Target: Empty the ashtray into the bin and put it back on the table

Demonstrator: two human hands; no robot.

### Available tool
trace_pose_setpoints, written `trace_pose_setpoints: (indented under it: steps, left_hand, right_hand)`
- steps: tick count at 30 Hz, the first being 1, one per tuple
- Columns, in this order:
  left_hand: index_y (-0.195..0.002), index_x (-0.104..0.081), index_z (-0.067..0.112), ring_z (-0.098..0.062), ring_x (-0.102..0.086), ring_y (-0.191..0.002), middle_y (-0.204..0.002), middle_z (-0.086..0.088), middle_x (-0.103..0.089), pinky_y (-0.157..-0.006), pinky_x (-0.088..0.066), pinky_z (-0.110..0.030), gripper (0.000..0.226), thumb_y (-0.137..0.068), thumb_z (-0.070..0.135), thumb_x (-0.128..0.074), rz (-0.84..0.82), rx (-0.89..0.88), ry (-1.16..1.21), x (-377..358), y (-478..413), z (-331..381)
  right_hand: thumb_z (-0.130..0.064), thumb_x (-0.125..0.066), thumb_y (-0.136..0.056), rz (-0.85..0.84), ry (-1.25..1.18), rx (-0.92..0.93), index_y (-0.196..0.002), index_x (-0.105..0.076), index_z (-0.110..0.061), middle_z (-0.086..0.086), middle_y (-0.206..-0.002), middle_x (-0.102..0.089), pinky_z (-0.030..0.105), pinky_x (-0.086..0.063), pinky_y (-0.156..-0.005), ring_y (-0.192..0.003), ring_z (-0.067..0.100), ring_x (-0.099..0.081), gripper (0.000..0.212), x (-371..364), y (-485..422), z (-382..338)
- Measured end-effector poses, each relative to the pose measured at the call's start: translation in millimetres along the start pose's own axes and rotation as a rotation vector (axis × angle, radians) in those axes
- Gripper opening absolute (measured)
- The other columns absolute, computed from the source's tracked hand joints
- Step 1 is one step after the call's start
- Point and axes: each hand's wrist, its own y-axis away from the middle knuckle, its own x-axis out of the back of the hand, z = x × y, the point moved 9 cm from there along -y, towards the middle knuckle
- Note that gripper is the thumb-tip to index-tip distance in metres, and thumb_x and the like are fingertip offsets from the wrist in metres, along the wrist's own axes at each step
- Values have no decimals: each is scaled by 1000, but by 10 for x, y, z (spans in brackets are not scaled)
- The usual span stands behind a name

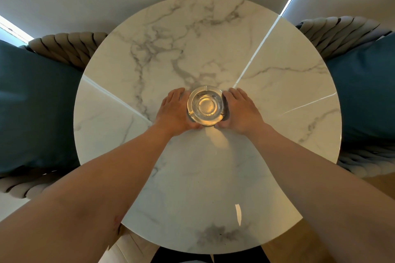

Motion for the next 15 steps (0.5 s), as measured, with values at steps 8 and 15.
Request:
trace_pose_setpoints:
  steps: [8, 15]
  left_hand:
    - [-143, -37, 19, -26, -21, -143, -149, -8, -33, -115, -21, -39, 111, -52, 61, -84, -5, 4, -3, 35, -104, -6]
    - [-141, -38, 17, -25, -22, -143, -149, -7, -34, -115, -21, -38, 113, -48, 64, -83, -13, 21, 1, 9, -90, 4]
  right_hand:
    - [-47, -83, -59, 20, -11, 6, -129, -48, -11, 5, -125, -50, 40, -38, -105, -125, 27, -41, 86, 51, -72, 16]
    - [-49, -83, -55, 5, -32, 10, -128, -48, -11, 5, -124, -50, 41, -39, -105, -124, 27, -41, 89, 24, -55, 19]
